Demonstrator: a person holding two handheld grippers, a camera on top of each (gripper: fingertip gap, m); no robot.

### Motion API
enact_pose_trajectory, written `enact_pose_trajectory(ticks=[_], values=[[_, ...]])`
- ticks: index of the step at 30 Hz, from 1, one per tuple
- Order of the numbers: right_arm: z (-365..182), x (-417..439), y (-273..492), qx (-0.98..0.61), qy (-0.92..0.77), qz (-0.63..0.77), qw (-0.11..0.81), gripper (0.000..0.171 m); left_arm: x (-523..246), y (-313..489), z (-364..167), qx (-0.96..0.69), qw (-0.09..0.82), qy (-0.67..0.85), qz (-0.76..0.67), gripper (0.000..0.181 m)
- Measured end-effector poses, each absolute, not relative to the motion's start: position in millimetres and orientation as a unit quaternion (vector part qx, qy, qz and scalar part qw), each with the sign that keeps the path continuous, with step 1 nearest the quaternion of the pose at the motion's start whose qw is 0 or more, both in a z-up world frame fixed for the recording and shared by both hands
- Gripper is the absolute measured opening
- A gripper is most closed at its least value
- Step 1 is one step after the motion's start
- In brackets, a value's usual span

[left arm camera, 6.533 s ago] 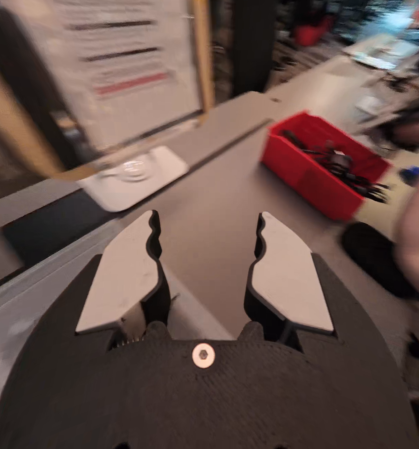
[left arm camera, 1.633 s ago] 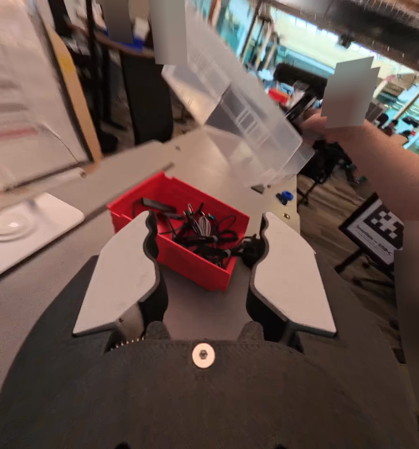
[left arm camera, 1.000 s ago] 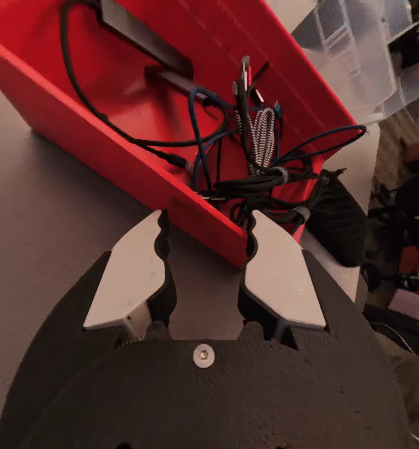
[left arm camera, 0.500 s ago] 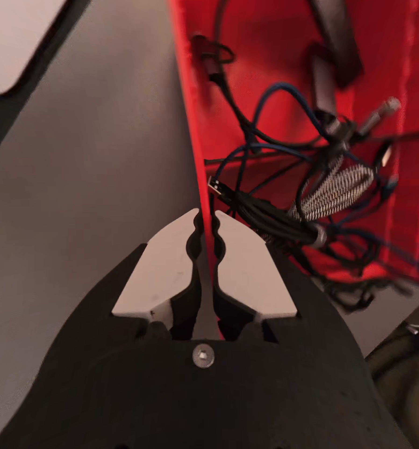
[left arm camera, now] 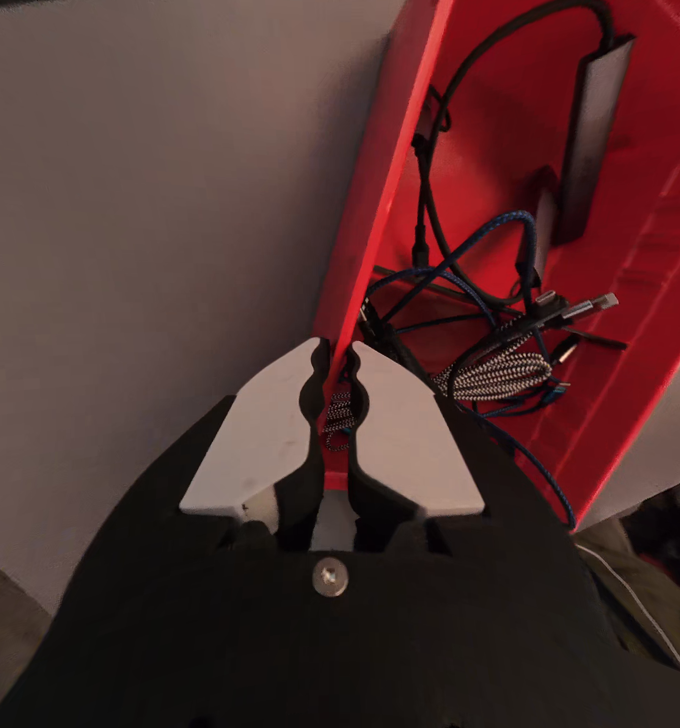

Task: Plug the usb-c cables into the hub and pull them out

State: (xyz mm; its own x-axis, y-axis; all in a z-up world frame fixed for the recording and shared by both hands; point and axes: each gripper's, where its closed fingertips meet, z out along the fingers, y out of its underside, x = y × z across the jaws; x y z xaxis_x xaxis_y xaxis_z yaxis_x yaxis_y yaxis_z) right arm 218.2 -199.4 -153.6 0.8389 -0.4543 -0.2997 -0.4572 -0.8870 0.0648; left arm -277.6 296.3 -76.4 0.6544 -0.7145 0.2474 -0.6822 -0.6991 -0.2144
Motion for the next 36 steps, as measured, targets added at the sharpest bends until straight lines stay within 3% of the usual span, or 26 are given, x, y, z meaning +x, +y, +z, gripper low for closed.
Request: enact_pose_trajectory(ticks=[9, 32, 36], values=[[-153, 242, -178, -0.977, 0.165, 0.131, 0.015, 0.024, -350, 306, -74, -0.944, 0.047, 0.267, -0.188, 0.007], [-153, 253, -172, -0.981, 0.173, 0.075, 0.046, 0.035, -367, 313, -74, -0.939, 0.053, 0.253, -0.229, 0.008], [-154, 256, -173, -0.98, 0.181, 0.053, 0.057, 0.044, -367, 314, -68, -0.938, 0.058, 0.233, -0.25, 0.008]])
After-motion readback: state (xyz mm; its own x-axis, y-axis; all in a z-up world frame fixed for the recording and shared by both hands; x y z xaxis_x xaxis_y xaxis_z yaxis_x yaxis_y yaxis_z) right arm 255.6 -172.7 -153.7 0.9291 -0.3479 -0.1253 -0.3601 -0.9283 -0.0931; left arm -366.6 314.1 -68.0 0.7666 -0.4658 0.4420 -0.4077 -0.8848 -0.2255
